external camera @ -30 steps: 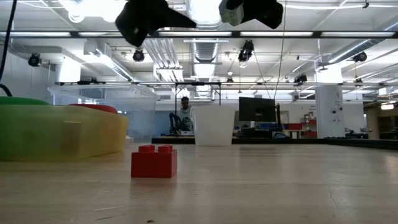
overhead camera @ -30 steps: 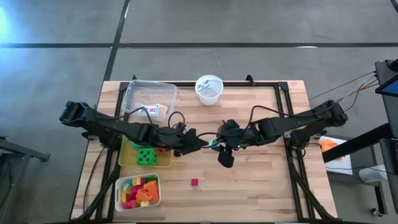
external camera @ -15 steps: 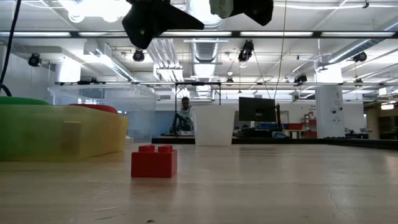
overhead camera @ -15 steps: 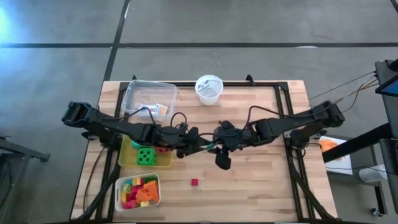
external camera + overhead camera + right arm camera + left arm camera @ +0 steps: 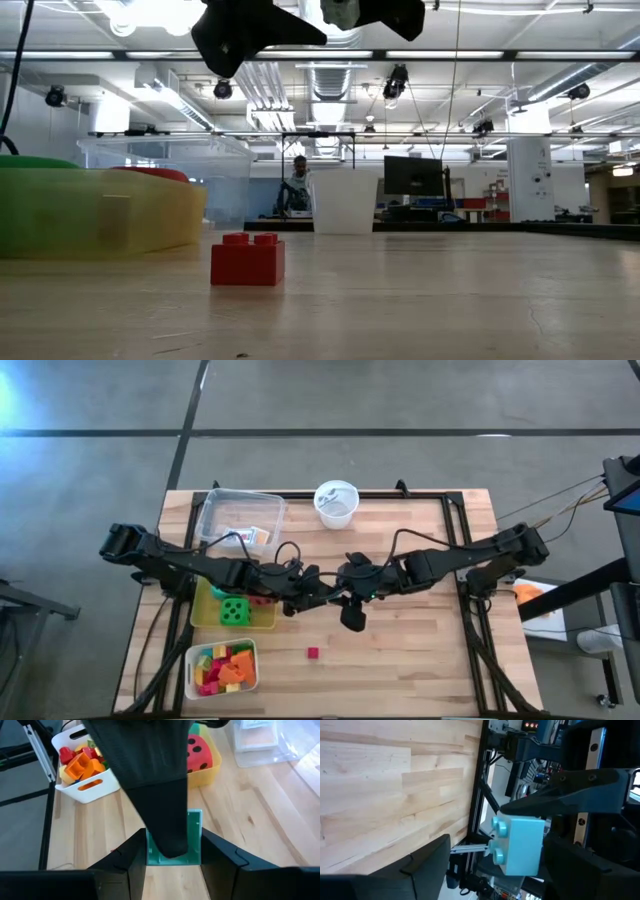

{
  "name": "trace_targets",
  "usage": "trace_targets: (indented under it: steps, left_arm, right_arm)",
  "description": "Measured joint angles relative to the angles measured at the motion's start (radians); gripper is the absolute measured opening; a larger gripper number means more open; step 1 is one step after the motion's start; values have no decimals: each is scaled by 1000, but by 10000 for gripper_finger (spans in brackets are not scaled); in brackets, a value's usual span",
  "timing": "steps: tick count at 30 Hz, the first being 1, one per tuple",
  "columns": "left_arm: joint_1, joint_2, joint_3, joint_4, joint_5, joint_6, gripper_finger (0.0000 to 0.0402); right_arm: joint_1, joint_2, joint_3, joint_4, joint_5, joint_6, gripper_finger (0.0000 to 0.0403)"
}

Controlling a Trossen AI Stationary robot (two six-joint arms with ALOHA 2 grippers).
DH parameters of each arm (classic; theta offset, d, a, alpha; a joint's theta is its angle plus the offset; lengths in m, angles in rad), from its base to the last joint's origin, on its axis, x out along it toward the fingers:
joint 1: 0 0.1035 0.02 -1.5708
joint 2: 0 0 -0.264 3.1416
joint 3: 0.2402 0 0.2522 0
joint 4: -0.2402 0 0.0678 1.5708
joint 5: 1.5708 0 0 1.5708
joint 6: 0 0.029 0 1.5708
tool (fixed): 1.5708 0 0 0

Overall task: Pick & Place Toys
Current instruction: Put the light blue game piece into the white bin

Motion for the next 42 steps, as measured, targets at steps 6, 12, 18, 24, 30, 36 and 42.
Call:
trace_targets:
  steps: [6, 12, 18, 24, 30, 36, 42]
  left_arm:
    - [1, 0, 0, -2, 1, -4, 241]
    - [2, 0, 0, 6, 0, 0, 152]
    - [4, -1, 0, 6, -3, 6, 107]
    - [6, -1, 0, 5, -3, 7, 104]
    - [9, -2, 0, 3, 3, 22, 103]
    - [10, -2, 0, 0, 4, 50, 103]
    - [10, -1, -1, -8, 31, 142, 103]
  right_arm:
    - [0, 0, 0, 2, -1, 3, 147]
    - [0, 2, 0, 2, -4, 4, 147]
    - [-1, 2, 0, 5, -5, 5, 147]
    - [-1, 2, 0, 9, -5, 2, 147]
    - [-2, 2, -1, 20, -42, -18, 148]
    - [-2, 3, -2, 21, -63, -15, 181]
    - [-2, 3, -6, 27, -149, -31, 269]
